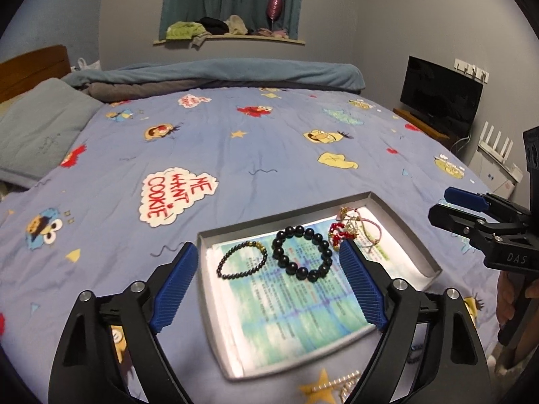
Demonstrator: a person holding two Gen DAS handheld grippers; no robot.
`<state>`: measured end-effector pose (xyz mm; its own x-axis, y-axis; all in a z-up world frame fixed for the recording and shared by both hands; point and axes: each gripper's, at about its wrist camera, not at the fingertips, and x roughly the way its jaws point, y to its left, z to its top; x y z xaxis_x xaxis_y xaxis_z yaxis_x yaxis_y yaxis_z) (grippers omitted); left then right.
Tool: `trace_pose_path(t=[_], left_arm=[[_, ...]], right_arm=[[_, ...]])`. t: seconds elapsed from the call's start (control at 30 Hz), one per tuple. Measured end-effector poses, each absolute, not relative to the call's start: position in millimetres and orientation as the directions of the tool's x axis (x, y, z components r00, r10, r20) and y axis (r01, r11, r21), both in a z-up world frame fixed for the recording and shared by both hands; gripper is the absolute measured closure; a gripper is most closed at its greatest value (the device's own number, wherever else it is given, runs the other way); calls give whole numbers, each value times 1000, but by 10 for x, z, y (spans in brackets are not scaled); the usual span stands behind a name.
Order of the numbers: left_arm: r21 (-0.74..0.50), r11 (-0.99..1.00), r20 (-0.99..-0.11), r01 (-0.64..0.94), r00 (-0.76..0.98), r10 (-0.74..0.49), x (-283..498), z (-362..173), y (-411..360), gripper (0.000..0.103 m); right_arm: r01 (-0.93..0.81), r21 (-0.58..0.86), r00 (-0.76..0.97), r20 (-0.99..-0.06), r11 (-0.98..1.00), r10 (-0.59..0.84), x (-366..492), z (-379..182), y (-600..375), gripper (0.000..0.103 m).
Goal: Organize jewelry
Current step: 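Withdraw both open tools from the tray back toward the remaining jewelry, then grasp the black hair tie with the left tool while the right tool grasps the blue bead bracelet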
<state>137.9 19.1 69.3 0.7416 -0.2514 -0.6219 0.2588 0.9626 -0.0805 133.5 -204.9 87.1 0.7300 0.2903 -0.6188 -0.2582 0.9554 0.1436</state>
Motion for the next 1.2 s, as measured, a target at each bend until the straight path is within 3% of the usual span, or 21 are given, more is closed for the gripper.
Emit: trace_pose_path(t=[0.3,0.73,1.2], left_arm=[[-49,964,-611,263,755,-237,866,803,233,8],[-90,955,-651,281,710,-270,271,417,201,8],[-103,949,-683,298,673,-286,137,-144,-16,8]], right_arm=[[-258,106,747,-608,960,268,868,994,-2139,9],[-243,95,725,-644,965,246,436,638,-2251,9],[-228,109,684,-689,968,239,475,95,-2249,9]])
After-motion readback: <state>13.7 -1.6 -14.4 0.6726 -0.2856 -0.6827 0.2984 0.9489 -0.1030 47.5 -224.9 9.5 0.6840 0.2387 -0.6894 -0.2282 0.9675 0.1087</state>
